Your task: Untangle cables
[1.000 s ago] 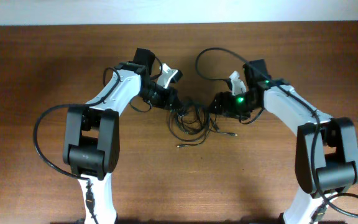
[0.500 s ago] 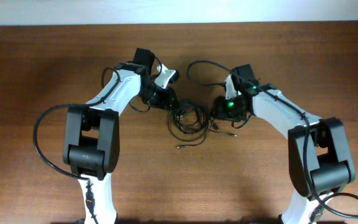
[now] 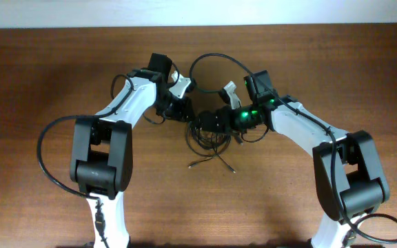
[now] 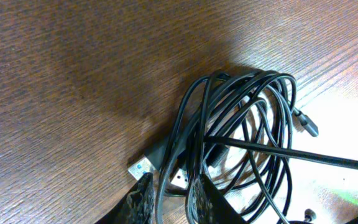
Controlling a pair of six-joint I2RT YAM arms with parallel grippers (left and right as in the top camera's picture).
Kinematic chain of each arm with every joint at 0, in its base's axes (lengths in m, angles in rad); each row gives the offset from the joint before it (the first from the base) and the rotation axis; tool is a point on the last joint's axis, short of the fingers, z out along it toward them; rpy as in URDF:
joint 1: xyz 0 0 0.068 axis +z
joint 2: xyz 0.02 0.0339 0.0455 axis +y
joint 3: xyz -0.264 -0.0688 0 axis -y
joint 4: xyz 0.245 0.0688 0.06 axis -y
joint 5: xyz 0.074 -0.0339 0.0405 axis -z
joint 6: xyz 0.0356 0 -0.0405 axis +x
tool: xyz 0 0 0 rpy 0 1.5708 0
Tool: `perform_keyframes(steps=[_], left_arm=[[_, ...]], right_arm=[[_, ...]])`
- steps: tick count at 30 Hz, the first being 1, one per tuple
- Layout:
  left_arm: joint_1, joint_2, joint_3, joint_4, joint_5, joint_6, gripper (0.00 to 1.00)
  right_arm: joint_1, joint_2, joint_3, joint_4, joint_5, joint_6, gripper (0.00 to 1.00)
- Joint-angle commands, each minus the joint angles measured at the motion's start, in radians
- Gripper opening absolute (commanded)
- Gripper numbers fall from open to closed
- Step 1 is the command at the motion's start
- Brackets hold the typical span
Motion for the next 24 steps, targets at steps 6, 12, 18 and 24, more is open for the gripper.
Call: perform_keyframes(steps=[6, 12, 18, 24], left_arm=[[-0.003, -0.014, 0.012, 0.002, -0.010, -0.013, 0.30], [-0.003, -0.014, 0.012, -0.001, -0.010, -0.013, 0.30], [-0.003, -0.014, 0.012, -0.002, -0.010, -0.013, 0.30], [-0.003, -0.014, 0.012, -0.002, -0.011, -0.013, 0.31]], right_arm=[[0.024, -0.002, -0.003, -0.165, 0.284, -0.014, 0.39], [0.172, -0.002, -0.019, -0.182, 0.307, -0.010, 0.39], [0.154, -0.033, 0.072, -0.456, 0.403, -0.024, 0.40], [0.087, -0.049, 0.203, -0.641, 0.655, -0.074, 0.66]])
